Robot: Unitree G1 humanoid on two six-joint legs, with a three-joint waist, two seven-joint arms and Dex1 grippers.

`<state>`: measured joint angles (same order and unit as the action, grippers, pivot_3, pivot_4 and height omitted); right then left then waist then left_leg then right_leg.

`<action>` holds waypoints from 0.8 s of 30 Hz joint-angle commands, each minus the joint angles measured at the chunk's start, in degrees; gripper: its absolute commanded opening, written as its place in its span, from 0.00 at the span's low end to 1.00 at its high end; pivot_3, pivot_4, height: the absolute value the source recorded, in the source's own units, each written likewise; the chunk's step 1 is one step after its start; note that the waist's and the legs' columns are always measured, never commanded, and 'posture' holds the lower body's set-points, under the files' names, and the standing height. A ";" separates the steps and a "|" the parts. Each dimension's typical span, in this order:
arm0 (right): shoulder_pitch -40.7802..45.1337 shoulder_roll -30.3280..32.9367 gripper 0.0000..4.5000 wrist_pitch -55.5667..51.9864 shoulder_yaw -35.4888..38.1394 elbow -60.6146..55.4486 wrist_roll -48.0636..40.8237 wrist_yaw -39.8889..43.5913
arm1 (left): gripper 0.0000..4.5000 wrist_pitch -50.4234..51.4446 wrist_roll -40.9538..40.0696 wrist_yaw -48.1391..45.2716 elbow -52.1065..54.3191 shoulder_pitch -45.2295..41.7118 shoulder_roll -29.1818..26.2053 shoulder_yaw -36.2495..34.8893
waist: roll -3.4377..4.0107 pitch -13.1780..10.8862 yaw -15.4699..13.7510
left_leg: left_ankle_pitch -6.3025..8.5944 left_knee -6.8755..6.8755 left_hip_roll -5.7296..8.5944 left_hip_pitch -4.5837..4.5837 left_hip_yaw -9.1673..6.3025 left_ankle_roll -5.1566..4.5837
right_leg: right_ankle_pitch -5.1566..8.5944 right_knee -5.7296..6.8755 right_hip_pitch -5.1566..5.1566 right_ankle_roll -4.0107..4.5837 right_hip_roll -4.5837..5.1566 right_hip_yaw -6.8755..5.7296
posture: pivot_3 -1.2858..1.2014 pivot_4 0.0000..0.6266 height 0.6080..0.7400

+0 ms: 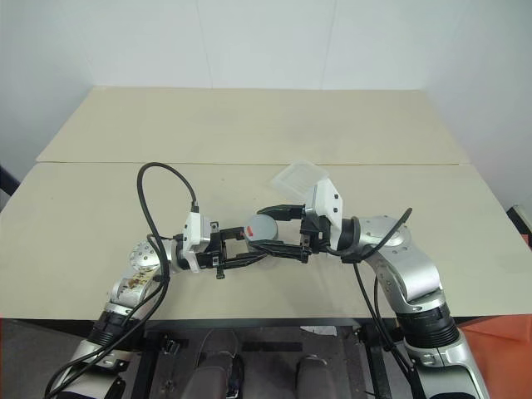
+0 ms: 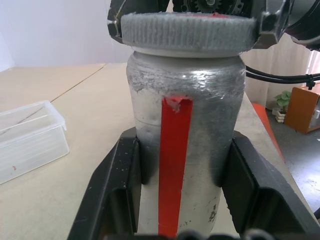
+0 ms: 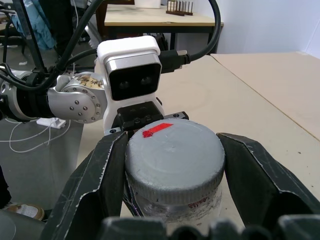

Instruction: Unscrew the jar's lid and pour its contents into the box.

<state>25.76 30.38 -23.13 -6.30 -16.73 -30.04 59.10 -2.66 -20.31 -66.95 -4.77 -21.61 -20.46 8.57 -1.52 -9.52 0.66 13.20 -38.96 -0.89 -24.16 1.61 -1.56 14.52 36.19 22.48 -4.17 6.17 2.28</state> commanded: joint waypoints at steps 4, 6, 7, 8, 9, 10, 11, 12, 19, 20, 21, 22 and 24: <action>1.35 0.21 0.62 0.22 2.00 -0.70 -1.49 0.19 | 0.42 -1.45 -0.05 -0.37 1.33 0.38 -0.02 0.36 | 0.00 0.00 0.00 | 0.00 0.00 0.00 0.00 0.00 0.00 | 0.00 0.00 0.00 0.00 0.00 0.00 | 0.52 0.24 1.00; 1.55 0.20 0.62 -0.69 2.54 -0.75 -2.75 0.40 | 0.42 -1.32 -0.16 -0.30 1.48 0.53 -0.01 0.38 | 0.00 0.00 0.00 | 0.00 0.00 0.00 0.00 0.00 0.00 | 0.00 0.00 0.00 0.00 0.00 0.00 | 0.52 0.24 1.00; 1.61 0.13 0.62 -1.11 2.76 -0.68 -3.36 0.51 | 0.42 -1.22 -0.22 -0.25 1.56 0.53 0.00 0.40 | 0.00 0.00 0.00 | 0.00 0.00 0.00 0.00 0.00 0.00 | 0.00 0.00 0.00 0.00 0.00 0.00 | 0.52 0.24 1.00; 1.61 -0.01 0.62 -1.44 2.99 -0.63 -3.97 0.66 | 0.42 -1.16 -0.24 -0.24 1.66 0.54 0.01 0.45 | 0.00 0.00 0.00 | 0.00 0.00 0.00 0.00 0.00 0.00 | 0.00 0.00 0.00 0.00 0.00 0.00 | 0.52 0.24 1.00; 1.58 -0.20 0.62 -1.78 3.20 -0.63 -4.67 0.75 | 0.42 -1.17 -0.22 -0.24 1.68 0.56 0.01 0.51 | 0.00 0.00 0.00 | 0.00 0.00 0.00 0.00 0.00 0.00 | 0.00 0.00 0.00 0.00 0.00 0.00 | 0.52 0.24 1.00; 1.52 -0.40 0.62 -2.17 3.39 -0.65 -5.48 0.80 | 0.42 -1.23 -0.18 -0.27 1.69 0.64 0.01 0.58 | 0.00 0.00 0.00 | 0.00 0.00 0.00 0.00 0.00 0.00 | 0.00 0.00 0.00 0.00 0.00 0.00 | 0.52 0.24 1.00; 1.47 -0.49 0.62 -2.35 3.46 -0.69 -6.00 0.90 | 0.42 -1.29 -0.15 -0.32 1.70 0.69 0.02 0.66 | 0.00 0.00 0.00 | 0.00 0.00 0.00 0.00 0.00 0.00 | 0.00 0.00 0.00 0.00 0.00 0.00 | 0.52 0.24 1.00; 1.38 -0.84 0.62 -2.22 3.54 -0.56 -6.60 1.14 | 0.42 -1.30 -0.18 -0.42 1.70 0.71 0.02 0.74 | 0.00 0.00 0.00 | 0.00 0.00 0.00 0.00 0.00 0.00 | 0.00 0.00 0.00 0.00 0.00 0.00 | 0.52 0.24 1.00; 1.63 -3.20 0.62 2.12 5.50 1.86 -8.14 3.77 | 0.42 -1.30 -0.69 -1.67 1.07 -0.14 -0.23 0.96 | 0.00 0.00 0.00 | 0.00 0.00 -0.01 0.00 0.00 0.00 | 0.00 0.00 0.00 0.00 0.00 0.00 | 0.52 0.24 1.00; 2.33 -3.49 0.62 0.97 6.59 2.68 -9.32 3.02 | 0.42 -1.36 -0.68 -1.72 0.92 -0.26 -0.23 0.94 | 0.00 0.00 0.00 | 0.00 0.00 0.00 0.00 0.00 0.00 | 0.00 -0.01 0.00 0.00 0.00 0.00 | 0.52 0.24 1.00; 2.81 -3.36 0.62 0.48 7.32 3.26 -9.54 2.32 | 0.42 -1.43 -0.64 -1.69 0.78 -0.40 -0.20 0.90 | 0.00 0.00 0.01 | 0.00 0.00 0.00 0.00 0.00 0.00 | 0.00 -0.01 0.00 0.00 0.00 0.00 | 0.52 0.24 1.00; 2.81 -2.25 0.62 0.47 8.06 3.89 -8.35 1.32 | 0.42 -1.45 -0.59 -1.49 0.68 -0.61 -0.15 0.71 | 0.00 0.00 0.01 | 0.00 0.00 0.00 0.00 0.00 0.00 | 0.00 0.00 0.00 0.00 0.00 0.00 | 0.52 0.24 1.00; 2.38 -0.75 0.62 0.94 8.79 4.39 -6.32 0.17 | 0.42 -1.43 -0.58 -1.15 0.79 -0.68 -0.13 0.43 | 0.00 0.00 -0.01 | 0.00 -0.01 0.00 0.00 0.00 0.00 | 0.00 0.02 0.00 0.00 0.00 0.00 | 0.52 0.24 1.00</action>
<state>27.46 27.29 -22.92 -0.97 -12.37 -37.43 61.38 -3.42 -20.34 -68.31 -4.56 -21.33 -20.66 9.65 -1.52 -9.52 0.65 13.20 -38.97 -0.89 -24.16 1.61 -1.56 14.52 36.21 22.48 -4.17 6.17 2.28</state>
